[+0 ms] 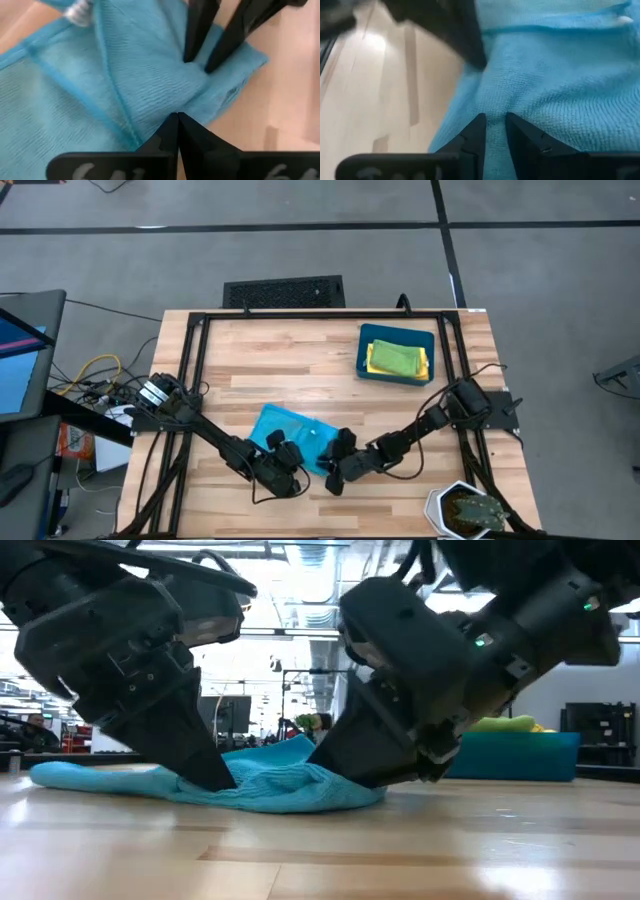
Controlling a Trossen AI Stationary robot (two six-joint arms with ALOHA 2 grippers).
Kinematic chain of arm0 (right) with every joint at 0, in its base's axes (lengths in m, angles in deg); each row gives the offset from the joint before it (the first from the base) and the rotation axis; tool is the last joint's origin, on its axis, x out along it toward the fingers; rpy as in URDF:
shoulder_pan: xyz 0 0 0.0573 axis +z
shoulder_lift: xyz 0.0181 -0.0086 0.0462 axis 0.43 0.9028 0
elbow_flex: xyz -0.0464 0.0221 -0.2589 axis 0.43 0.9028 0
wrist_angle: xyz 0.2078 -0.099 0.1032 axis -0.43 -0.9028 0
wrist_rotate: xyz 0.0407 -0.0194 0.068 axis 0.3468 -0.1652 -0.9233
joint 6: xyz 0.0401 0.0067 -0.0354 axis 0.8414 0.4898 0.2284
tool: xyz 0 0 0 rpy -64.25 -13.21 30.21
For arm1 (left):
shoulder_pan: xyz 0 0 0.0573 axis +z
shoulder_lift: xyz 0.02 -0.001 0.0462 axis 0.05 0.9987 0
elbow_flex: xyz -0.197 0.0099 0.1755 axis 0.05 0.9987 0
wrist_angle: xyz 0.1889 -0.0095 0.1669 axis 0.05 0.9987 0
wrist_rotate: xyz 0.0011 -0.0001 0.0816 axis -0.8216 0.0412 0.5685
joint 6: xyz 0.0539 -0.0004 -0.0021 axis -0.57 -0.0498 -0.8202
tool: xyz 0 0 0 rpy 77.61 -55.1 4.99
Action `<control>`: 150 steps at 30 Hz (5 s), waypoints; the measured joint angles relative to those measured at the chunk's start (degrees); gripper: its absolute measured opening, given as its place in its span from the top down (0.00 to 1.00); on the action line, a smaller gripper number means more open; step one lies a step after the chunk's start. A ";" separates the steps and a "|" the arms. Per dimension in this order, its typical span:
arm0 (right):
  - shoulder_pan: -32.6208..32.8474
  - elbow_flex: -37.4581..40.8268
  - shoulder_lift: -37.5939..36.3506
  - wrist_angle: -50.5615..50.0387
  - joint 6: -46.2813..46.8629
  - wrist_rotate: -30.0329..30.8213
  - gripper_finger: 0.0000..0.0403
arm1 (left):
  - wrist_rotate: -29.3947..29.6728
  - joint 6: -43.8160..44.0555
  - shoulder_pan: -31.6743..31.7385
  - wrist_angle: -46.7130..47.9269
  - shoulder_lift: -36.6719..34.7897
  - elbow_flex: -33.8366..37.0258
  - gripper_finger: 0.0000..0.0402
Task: Fold microfiber towels
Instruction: Fold the blue microfiber cloth
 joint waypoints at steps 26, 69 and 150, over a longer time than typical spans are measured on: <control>4.92 0.22 -1.60 0.98 -6.00 2.98 0.75 | 5.17 -4.40 3.30 -4.23 3.25 -3.81 1.00; -7.96 2.65 -1.96 3.34 -19.57 1.46 0.75 | 12.04 34.55 -6.62 38.67 -13.83 -3.85 1.00; 4.70 2.36 -39.64 -27.63 -13.46 15.20 0.75 | 7.49 19.91 3.86 3.55 -9.37 -6.10 1.00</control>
